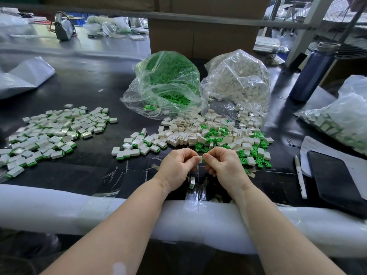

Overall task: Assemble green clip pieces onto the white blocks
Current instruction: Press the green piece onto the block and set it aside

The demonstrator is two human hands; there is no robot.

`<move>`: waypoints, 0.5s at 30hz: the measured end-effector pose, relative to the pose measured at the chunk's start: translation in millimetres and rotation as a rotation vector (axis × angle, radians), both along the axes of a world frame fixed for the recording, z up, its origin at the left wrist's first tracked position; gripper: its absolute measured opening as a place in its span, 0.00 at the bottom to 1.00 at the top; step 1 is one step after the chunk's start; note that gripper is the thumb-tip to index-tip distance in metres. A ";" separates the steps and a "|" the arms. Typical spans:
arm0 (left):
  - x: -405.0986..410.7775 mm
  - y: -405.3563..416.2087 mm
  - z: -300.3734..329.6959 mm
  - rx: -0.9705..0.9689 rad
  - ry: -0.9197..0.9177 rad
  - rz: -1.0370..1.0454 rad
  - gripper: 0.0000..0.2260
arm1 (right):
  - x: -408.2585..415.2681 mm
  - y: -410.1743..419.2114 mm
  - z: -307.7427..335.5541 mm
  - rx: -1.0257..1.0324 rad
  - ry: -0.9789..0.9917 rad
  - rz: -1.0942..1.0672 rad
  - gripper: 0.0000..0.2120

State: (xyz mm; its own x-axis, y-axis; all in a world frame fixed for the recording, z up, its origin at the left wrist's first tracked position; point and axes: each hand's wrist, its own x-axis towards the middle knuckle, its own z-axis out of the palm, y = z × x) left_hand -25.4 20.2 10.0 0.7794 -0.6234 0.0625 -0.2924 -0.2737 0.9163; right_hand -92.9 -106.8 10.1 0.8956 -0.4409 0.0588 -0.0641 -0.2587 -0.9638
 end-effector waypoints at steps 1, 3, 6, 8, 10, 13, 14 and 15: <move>0.4 0.0 -0.7 0.010 -0.009 -0.003 0.05 | -0.2 -0.2 -0.4 0.002 0.002 0.000 0.09; 1.2 0.2 -2.4 0.029 -0.023 -0.008 0.05 | -0.2 -0.6 -0.6 0.003 0.006 0.003 0.09; 1.1 -0.6 -3.3 0.034 -0.034 -0.004 0.05 | 0.3 -0.2 0.1 0.002 0.005 0.007 0.09; 0.4 -1.5 -2.7 -0.006 -0.018 0.018 0.05 | 0.3 1.3 0.9 0.030 -0.021 -0.001 0.09; 0.0 -2.0 -1.2 -0.060 0.011 0.037 0.06 | -0.9 2.5 2.7 0.103 -0.065 -0.003 0.09; 0.0 -2.4 0.2 -0.107 0.045 0.052 0.07 | -3.3 2.4 5.8 0.152 -0.095 0.015 0.09; 0.1 -2.5 0.2 -0.108 0.052 0.056 0.07 | -3.5 2.7 6.4 0.147 -0.094 0.014 0.09; 0.3 -2.5 -0.1 -0.101 0.050 0.056 0.07 | -3.2 3.2 6.6 0.141 -0.090 0.006 0.08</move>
State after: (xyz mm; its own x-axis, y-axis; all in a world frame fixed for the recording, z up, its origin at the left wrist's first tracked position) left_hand -25.1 17.7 9.9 0.8167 -0.5710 0.0829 -0.2324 -0.1941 0.9531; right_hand -96.1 -103.6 16.7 0.8921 -0.4452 0.0765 0.0250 -0.1203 -0.9924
